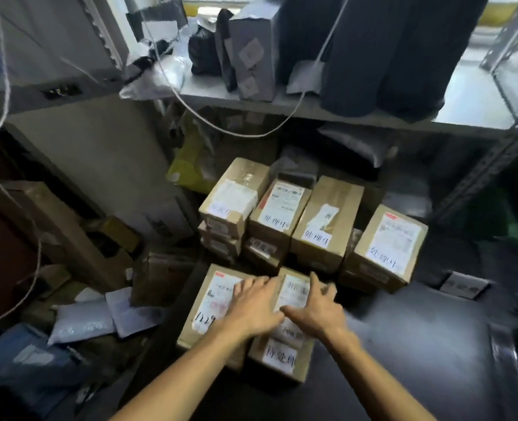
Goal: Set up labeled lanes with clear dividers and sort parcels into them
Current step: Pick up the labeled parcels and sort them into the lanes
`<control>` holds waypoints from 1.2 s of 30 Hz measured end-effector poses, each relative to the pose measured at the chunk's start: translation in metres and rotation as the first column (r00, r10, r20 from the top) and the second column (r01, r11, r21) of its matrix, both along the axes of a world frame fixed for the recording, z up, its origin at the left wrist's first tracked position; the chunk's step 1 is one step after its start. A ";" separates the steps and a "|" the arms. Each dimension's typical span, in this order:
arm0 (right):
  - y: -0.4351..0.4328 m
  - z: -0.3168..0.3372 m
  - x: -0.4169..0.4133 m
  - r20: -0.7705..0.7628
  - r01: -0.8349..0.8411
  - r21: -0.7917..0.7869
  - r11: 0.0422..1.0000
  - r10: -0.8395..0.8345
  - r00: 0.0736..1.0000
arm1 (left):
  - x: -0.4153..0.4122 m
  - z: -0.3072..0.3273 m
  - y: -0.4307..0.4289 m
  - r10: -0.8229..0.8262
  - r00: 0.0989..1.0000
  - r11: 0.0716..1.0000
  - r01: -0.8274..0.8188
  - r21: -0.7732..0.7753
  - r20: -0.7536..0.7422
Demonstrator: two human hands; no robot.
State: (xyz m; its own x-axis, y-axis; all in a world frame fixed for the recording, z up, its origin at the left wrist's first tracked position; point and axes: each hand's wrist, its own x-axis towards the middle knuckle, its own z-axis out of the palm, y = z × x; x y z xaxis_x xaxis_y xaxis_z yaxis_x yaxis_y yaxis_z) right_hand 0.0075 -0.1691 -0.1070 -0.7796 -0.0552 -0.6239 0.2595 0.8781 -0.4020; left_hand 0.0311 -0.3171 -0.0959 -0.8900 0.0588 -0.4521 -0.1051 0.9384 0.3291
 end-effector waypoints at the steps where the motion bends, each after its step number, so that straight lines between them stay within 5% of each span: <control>1: 0.002 -0.005 -0.005 0.013 0.012 0.007 1.000 -0.012 1.000 | -0.010 -0.005 0.000 -0.029 1.000 0.999 0.029 -0.014 0.004; 9: 0.019 -0.033 -0.018 0.130 0.114 -0.108 0.988 -0.100 0.986 | -0.052 -0.032 0.008 -0.201 0.979 0.975 0.203 -0.092 0.031; 12: 0.019 -0.043 -0.015 0.174 0.320 -0.221 0.922 -0.285 0.942 | -0.055 -0.036 0.010 -0.183 0.983 0.980 0.185 -0.080 0.023; 20: 0.026 -0.036 -0.006 0.309 0.663 -0.387 0.641 -0.588 0.748 | -0.051 -0.022 0.018 0.046 0.994 0.946 -0.074 0.316 0.095; 27: 0.036 0.002 0.011 0.215 0.692 -0.531 0.489 -0.713 0.668 | -0.058 0.020 0.040 -0.031 0.999 0.940 0.034 0.341 -0.014; 36: 0.107 0.060 0.079 -0.149 0.687 -0.487 0.539 -0.826 0.543 | -0.023 0.060 0.110 -0.022 0.994 0.838 0.074 0.540 -0.103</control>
